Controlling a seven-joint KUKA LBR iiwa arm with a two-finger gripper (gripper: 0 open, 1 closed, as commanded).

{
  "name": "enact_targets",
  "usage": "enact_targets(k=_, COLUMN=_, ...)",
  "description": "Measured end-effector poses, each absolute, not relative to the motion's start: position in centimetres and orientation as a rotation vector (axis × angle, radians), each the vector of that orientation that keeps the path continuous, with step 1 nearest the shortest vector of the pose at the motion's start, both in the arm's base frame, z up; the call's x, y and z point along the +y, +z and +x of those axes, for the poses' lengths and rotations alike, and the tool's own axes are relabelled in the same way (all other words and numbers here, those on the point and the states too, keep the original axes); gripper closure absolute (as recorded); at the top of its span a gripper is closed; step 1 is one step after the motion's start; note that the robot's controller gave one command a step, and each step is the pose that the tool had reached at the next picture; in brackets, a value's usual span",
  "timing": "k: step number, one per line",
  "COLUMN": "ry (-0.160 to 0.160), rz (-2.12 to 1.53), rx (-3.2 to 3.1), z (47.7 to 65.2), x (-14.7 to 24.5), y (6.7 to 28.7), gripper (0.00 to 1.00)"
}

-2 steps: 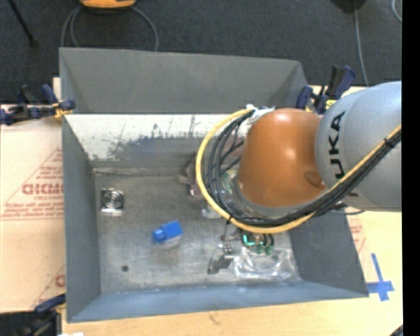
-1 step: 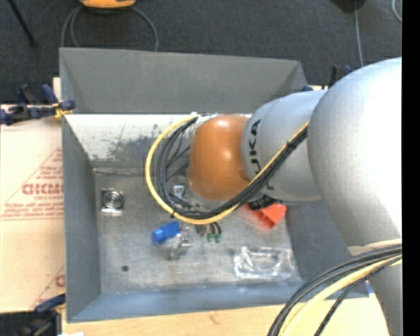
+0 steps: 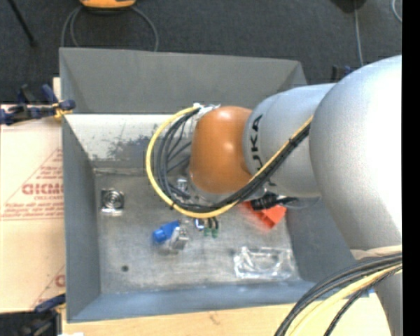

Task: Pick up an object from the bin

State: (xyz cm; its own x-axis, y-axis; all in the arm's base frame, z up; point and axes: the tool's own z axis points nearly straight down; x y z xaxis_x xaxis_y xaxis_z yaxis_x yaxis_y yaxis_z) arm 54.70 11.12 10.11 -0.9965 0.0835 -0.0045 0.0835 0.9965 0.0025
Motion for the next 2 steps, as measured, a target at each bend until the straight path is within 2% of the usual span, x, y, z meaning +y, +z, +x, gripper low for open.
enact_targets(k=1, ry=0.003, rz=0.351, rx=3.117, z=55.8, x=10.7, y=10.8, gripper=0.00)
enact_targets(k=2, ry=0.003, rz=0.348, rx=3.117, z=56.4, x=10.7, y=7.6, gripper=0.00)
